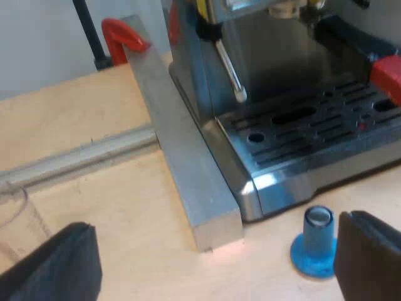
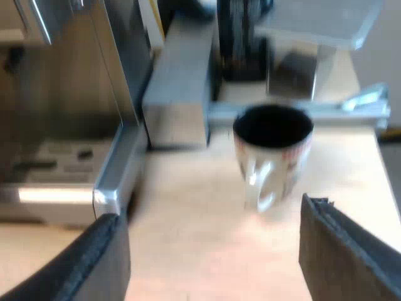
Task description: Put the handle in the coffee machine
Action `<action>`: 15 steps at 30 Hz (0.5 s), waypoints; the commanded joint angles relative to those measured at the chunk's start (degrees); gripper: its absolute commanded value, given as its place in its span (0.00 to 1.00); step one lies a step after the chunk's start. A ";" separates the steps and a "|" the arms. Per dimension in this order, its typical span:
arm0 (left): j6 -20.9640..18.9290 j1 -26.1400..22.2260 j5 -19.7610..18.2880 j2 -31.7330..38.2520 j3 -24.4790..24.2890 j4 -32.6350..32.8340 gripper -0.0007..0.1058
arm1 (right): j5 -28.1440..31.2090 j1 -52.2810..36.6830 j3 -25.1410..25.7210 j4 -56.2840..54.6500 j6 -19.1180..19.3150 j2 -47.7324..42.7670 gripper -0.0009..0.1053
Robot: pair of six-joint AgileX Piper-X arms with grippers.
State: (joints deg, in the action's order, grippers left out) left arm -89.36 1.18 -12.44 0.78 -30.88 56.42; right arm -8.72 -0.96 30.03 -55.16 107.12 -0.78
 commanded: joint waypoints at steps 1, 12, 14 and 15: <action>-0.82 -0.08 0.30 7.59 2.11 -0.49 0.74 | -0.56 0.00 -0.74 -2.14 0.63 -2.17 0.58; -0.60 -0.08 0.30 7.59 3.03 -1.28 0.74 | -0.43 0.00 -0.72 -2.15 0.63 -2.17 0.58; -0.60 -0.08 0.30 7.59 3.03 -1.28 0.74 | -0.43 0.00 -0.72 -2.15 0.63 -2.17 0.58; -0.60 -0.08 0.30 7.59 3.03 -1.28 0.74 | -0.43 0.00 -0.72 -2.15 0.63 -2.17 0.58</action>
State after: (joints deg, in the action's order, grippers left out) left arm -89.41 1.18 -12.44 0.75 -27.43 56.12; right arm -8.72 -0.96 28.94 -57.60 107.12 -0.78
